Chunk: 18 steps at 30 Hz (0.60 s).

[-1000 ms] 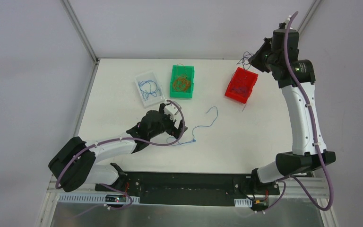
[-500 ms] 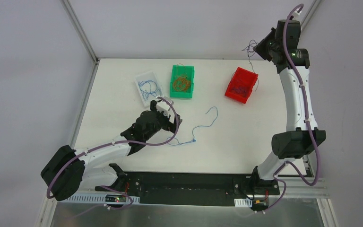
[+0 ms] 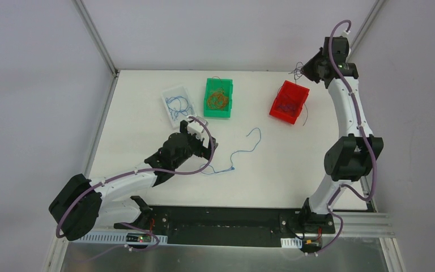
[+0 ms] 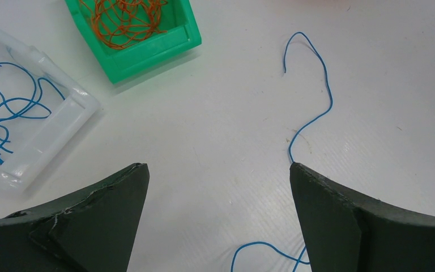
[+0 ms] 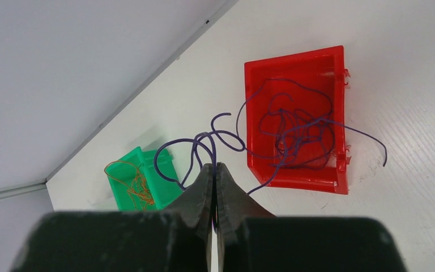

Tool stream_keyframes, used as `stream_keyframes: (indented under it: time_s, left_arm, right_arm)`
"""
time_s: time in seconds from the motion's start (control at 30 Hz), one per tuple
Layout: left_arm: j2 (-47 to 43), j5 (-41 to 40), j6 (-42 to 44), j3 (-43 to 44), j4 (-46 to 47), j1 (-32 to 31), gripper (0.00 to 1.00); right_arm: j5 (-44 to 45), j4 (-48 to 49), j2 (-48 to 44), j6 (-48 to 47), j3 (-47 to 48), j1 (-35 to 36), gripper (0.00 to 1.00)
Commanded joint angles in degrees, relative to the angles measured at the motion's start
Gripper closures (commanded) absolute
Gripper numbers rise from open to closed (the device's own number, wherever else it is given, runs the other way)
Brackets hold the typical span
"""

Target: Untangle the cables

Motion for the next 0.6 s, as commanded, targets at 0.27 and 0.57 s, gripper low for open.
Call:
stream_keyframes:
  time_s: [0.27,0.57]
  left_arm:
    - [-2.9,-0.4,0.6,-1.0,0.6,0.4,0.01]
    - [-2.5,-0.1,0.6,-0.8,0.6,0.5,0.01]
  right_arm:
    - [-2.7,2.2,-8.7,-0.8,7.4,-0.1,1.0]
    - [-5.9,1.4,-7.1,-0.3,16.3,-0.1,1.0]
